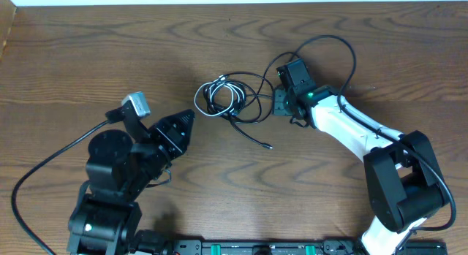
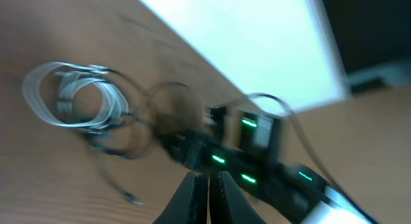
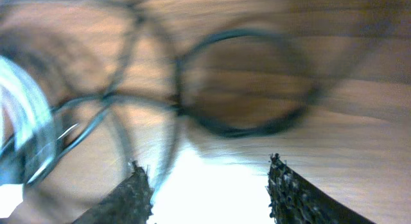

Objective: Untangle cables

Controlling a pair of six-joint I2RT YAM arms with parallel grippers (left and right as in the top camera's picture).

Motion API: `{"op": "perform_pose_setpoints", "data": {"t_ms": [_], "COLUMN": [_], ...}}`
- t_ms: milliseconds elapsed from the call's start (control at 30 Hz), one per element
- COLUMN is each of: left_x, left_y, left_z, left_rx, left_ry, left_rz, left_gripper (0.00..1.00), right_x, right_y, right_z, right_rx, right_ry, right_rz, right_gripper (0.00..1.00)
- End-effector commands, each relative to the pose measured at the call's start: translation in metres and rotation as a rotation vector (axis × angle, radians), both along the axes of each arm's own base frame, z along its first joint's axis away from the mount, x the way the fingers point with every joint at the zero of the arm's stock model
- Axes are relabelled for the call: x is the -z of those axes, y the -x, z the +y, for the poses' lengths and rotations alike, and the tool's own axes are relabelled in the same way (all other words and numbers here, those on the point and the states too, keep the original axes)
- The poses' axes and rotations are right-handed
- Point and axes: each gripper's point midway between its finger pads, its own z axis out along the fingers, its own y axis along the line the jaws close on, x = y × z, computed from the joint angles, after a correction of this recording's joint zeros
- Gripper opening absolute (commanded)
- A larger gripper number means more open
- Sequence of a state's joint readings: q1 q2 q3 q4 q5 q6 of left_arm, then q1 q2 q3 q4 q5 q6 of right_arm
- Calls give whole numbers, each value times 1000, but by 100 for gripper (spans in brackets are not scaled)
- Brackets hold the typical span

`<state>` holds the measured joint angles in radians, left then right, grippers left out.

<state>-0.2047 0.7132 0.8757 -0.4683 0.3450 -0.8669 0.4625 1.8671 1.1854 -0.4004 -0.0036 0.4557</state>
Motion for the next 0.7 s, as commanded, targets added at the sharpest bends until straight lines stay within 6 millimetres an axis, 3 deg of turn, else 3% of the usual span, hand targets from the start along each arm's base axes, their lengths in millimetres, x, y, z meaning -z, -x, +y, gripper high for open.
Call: {"op": "perform_pose_setpoints", "data": {"t_ms": [0, 133, 267, 367, 500, 600, 633, 667], "left_x": [18, 37, 58, 67, 68, 68, 68, 69], "left_y": [-16, -25, -28, -27, -26, -26, -26, -27], "left_z": [32, 34, 33, 34, 34, 34, 34, 34], "left_rx": [-176, -193, -188, -185, -185, -185, -185, -185], "left_ry": [-115, -146, -170, -181, -183, -183, -183, -184], "left_rz": [51, 119, 198, 234, 240, 240, 241, 243], "left_gripper": [17, 33, 38, 39, 39, 40, 40, 40], "right_x": [-22, -30, -7, 5, 32, 40, 44, 51], "right_y": [12, -4, -18, -27, -40, -35, -31, -25], "right_z": [48, 75, 107, 113, 106, 103, 100, 96], "right_rx": [-307, -359, -384, -380, -335, -336, -337, -338], "right_ry": [-158, -166, -150, -152, -99, -82, -72, -55], "right_rz": [-39, -168, -264, -299, -323, -287, -266, -227], "right_gripper": [63, 66, 69, 68, 63, 43, 29, 8]}}
